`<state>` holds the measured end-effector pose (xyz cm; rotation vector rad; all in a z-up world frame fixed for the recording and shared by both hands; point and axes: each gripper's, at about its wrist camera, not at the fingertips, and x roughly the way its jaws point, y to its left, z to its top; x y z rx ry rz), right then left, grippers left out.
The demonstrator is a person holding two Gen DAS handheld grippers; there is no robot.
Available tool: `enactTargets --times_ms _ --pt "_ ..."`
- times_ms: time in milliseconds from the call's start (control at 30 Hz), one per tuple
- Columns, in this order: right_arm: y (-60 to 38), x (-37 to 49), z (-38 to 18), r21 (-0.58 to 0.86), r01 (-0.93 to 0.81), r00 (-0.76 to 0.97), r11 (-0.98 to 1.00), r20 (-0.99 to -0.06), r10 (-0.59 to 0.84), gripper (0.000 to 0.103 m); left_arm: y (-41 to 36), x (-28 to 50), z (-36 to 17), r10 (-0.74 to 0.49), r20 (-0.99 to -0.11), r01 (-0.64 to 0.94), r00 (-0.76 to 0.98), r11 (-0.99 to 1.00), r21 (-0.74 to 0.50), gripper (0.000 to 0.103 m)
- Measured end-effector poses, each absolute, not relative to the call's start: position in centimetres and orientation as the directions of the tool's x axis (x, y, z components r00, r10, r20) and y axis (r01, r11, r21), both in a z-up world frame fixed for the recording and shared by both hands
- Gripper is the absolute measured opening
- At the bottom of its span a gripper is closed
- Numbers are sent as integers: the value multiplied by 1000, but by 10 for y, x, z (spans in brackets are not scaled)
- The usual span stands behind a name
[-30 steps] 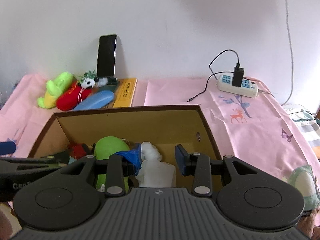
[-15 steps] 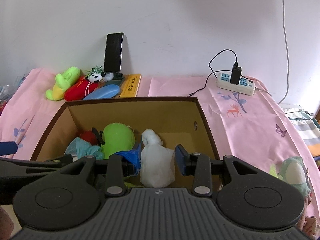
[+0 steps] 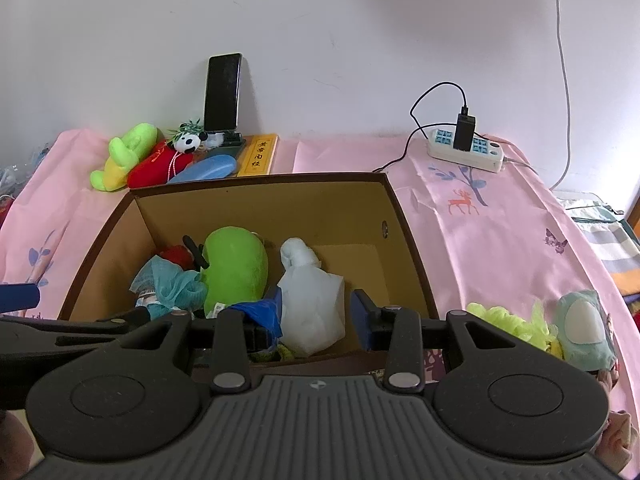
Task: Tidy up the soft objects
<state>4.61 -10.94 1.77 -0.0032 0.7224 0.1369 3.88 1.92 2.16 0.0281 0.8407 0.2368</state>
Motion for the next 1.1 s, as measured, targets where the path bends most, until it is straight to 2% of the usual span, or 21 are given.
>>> enactTargets --times_ms 1100 --pt "-104 57 15 60 -147 724 987 -673 149 21 24 45 22 238 -731 -204 640 969 137 102"
